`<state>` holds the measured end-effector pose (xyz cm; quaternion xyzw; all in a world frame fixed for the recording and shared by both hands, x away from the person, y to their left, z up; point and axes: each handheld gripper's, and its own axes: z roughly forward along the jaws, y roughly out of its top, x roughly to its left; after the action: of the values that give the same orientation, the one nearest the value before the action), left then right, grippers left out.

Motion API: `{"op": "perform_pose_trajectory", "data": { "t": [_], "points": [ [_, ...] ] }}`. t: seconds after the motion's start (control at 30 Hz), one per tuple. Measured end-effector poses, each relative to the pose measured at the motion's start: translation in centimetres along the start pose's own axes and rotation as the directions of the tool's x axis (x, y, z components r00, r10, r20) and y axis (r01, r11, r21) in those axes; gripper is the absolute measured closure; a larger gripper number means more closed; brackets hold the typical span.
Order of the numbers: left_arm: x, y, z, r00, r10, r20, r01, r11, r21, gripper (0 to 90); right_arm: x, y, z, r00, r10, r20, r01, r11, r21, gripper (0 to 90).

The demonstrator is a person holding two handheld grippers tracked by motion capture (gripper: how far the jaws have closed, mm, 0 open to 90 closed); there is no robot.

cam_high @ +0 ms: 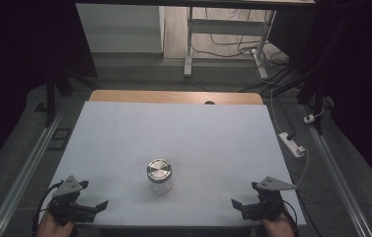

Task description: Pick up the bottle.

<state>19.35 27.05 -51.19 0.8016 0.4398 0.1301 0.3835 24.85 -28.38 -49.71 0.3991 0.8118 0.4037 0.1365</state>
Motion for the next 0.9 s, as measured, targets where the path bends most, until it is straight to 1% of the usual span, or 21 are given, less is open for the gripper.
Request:
{"op": "perform_pose_trajectory", "data": {
  "t": [0.1, 0.13, 0.17, 0.2, 0.27, 0.3, 0.33, 0.37, 0.4, 0.47, 0.57, 0.7, 0.73, 0.77, 0.9],
  "points": [
    [-0.1, 0.3, 0.3, 0.9997, 0.021, 0.012, -0.021, 0.9997, 0.008, 0.0, 0.0, 0.0, 0.0, 1.0000, 0.000, -0.002, 0.000, 1.000, 0.003, 0.0],
    [-0.1, 0.6, 0.5, 0.9991, 0.034, 0.026, -0.034, 0.9994, 0.000, 0.0, 0.0, 0.0, 0.0, 1.0000, -0.001, -0.001, 0.001, 1.000, 0.004, 0.0],
    [-0.1, 0.6, 0.5, 0.9991, 0.034, 0.026, -0.034, 0.9994, 0.000, 0.0, 0.0, 0.0, 0.1, 1.0000, -0.003, -0.002, 0.003, 1.000, 0.005, 0.0],
    [-0.2, 0.8, 0.8, 0.9982, 0.048, 0.037, -0.048, 0.9988, -0.005, 0.0, 0.0, 0.0, 0.1, 1.0000, -0.004, -0.002, 0.004, 1.000, 0.005, 0.0],
    [-0.3, 0.9, 0.9, 0.9976, 0.055, 0.042, -0.054, 0.9985, -0.010, 0.0, 0.0, 0.0, 0.1, 1.0000, -0.004, -0.003, 0.004, 1.000, 0.005, 0.0],
    [-0.3, 1.0, 1.0, 0.9969, 0.060, 0.050, -0.059, 0.9981, -0.015, 0.0, 0.0, 0.0, 0.1, 1.0000, -0.004, -0.005, 0.004, 1.000, 0.005, 0.0],
    [-0.2, 1.2, 1.2, 0.9948, 0.070, 0.074, -0.068, 0.9972, -0.029, 0.0, 0.0, 0.0, 0.1, 1.0000, -0.002, -0.006, 0.002, 1.000, 0.006, 0.0],
    [-0.2, 1.2, 1.2, 0.9948, 0.070, 0.074, -0.068, 0.9972, -0.029, 0.0, 0.0, 0.0, 0.1, 1.0000, -0.002, -0.006, 0.002, 1.000, 0.006, 0.0],
    [-0.2, 1.4, 1.4, 0.9933, 0.071, 0.091, -0.068, 0.9971, -0.033, 0.0, 0.0, 0.0, 0.1, 1.0000, -0.003, -0.007, 0.003, 1.000, 0.006, 0.0],
    [-0.2, 1.5, 1.6, 0.9919, 0.068, 0.107, -0.064, 0.9973, -0.036, 0.0, 0.0, 0.0, 0.1, 1.0000, -0.004, -0.006, 0.004, 1.000, 0.007, 0.0],
    [-0.1, 1.8, 2.0, 0.9912, 0.067, 0.114, -0.062, 0.9970, -0.046, 0.0, 0.0, 0.0, 0.1, 1.0000, -0.003, -0.007, 0.003, 1.000, 0.008, 0.0],
    [-0.2, 2.1, 2.4, 0.9910, 0.076, 0.110, -0.071, 0.9961, -0.053, 0.0, 0.0, 0.0, 0.1, 1.0000, 0.000, -0.008, 0.000, 1.000, 0.008, 0.0],
    [-0.3, 2.3, 2.7, 0.9906, 0.083, 0.109, -0.078, 0.9956, -0.053, 0.0, 0.0, 0.0, 0.1, 1.0000, 0.000, -0.008, 0.000, 1.000, 0.008, 0.0],
    [-0.3, 2.3, 2.7, 0.9906, 0.083, 0.109, -0.078, 0.9956, -0.053, 0.0, 0.0, 0.0, 0.1, 1.0000, 0.000, -0.008, 0.000, 1.000, 0.008, 0.0],
    [-0.6, 3.0, 3.4, 0.9872, 0.106, 0.119, -0.100, 0.9932, -0.061, 0.0, 0.0, 0.0, 0.1, 1.0000, 0.002, -0.008, -0.002, 1.000, 0.009, 0.0]
  ]
}}
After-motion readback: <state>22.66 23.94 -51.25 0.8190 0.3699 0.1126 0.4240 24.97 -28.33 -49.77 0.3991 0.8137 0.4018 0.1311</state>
